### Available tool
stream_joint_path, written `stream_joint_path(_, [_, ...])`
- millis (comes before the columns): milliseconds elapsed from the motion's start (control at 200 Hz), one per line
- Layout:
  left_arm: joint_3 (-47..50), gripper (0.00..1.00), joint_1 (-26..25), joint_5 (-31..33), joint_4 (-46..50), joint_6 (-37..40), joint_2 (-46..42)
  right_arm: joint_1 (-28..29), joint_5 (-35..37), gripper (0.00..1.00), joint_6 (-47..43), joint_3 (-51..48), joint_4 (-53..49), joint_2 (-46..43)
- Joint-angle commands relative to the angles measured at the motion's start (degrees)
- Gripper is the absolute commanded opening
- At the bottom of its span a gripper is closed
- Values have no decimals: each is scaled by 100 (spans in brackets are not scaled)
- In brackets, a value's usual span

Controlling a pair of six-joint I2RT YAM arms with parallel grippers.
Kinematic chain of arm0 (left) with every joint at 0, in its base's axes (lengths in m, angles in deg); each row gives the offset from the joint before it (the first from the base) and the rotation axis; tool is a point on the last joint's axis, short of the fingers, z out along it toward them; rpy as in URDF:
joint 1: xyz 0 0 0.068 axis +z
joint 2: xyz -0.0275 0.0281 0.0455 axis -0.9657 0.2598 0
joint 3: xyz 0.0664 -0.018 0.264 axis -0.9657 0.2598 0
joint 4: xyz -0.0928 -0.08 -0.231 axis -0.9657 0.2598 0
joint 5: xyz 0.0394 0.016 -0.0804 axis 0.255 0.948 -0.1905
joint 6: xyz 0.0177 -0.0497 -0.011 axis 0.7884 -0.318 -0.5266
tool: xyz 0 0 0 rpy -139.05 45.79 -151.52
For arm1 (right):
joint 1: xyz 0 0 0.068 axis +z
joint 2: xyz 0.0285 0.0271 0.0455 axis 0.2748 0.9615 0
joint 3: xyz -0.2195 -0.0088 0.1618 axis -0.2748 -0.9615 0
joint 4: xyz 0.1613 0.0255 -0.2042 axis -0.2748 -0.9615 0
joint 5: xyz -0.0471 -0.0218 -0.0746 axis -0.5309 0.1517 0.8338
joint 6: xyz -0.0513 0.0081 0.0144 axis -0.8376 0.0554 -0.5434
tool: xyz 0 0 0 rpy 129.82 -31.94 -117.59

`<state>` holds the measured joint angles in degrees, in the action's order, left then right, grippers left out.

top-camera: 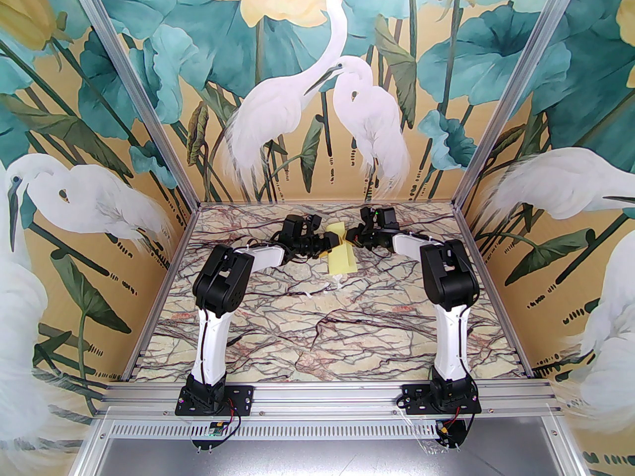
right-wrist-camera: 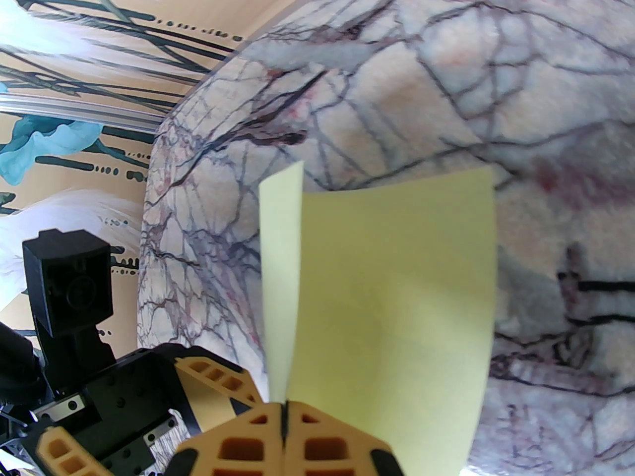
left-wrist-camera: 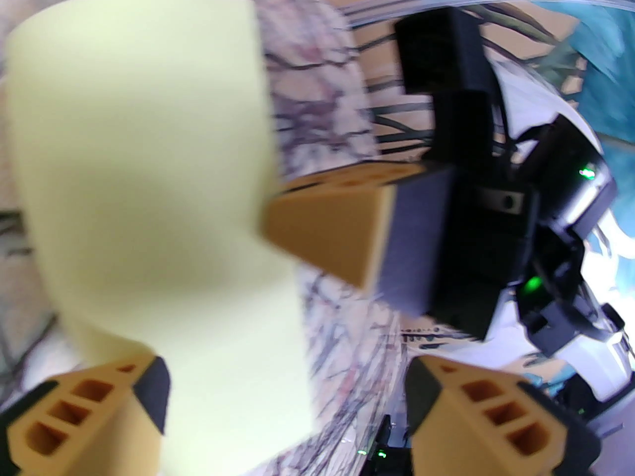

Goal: Fold a paper plane with a square sheet of paper (fold left side to right side)

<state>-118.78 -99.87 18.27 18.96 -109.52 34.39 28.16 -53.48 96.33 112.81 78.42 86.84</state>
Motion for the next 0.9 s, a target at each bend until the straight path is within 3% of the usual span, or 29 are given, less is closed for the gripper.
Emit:
stream_joint_path(0, [-227, 71, -30, 852, 1110, 418, -308, -65, 79, 0, -185, 171, -145, 149])
stream_joint_path(595, [-1224, 58, -271, 1203, 1879, 371, 549, -139, 76, 0, -199, 225, -128, 315])
stream_joint_path(895, [-1214, 64, -285, 1412, 2069, 480, 438, -201, 92, 0, -155, 211, -70, 342])
